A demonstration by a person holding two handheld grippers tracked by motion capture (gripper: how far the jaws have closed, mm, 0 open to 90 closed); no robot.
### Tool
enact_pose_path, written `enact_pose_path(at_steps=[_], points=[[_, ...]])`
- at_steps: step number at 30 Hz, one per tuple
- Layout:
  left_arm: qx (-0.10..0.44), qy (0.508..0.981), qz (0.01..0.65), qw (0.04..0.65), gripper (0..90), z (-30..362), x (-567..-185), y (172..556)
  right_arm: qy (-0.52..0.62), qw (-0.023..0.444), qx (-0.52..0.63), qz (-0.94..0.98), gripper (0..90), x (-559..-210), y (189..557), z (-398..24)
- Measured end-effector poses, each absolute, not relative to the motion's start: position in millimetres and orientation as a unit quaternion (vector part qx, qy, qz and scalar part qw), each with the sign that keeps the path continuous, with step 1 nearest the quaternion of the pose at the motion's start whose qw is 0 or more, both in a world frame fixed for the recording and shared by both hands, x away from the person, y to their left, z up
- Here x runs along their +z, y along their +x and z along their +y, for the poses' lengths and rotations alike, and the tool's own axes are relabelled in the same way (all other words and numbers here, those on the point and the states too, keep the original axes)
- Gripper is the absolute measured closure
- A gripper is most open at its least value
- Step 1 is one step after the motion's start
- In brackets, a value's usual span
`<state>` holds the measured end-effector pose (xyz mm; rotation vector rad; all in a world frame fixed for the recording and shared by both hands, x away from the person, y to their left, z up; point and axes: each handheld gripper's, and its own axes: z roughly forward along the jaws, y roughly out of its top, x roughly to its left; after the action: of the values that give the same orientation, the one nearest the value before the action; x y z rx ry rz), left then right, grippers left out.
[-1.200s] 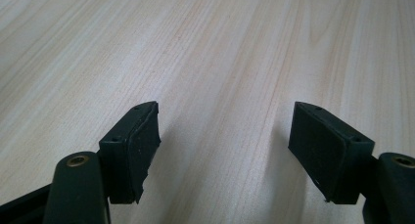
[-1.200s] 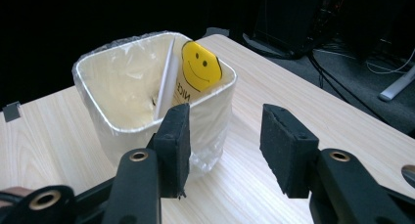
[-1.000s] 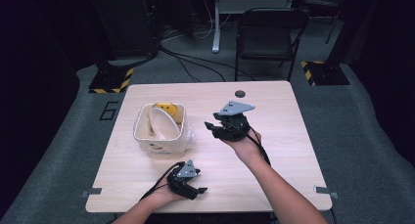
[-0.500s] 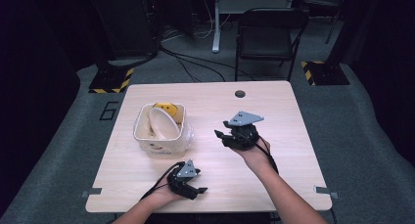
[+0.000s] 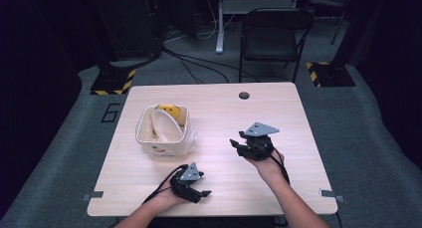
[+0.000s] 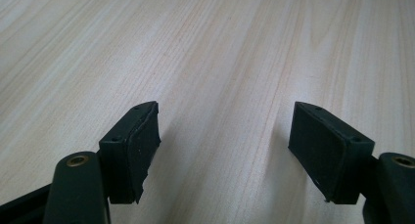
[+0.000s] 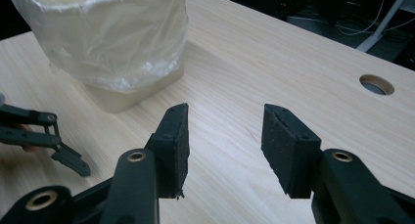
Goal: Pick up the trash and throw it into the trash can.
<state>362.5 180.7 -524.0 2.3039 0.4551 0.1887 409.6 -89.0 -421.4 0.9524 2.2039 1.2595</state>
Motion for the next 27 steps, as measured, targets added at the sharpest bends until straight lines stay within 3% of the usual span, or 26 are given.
enact_pose_path(at_steps=[27], points=[[0.074,0.903,0.177,0.384,26.4,180.6,-524.1,362.9,0.384,0.238,0.39,0.803,52.1,-483.8,400.1,-130.4]])
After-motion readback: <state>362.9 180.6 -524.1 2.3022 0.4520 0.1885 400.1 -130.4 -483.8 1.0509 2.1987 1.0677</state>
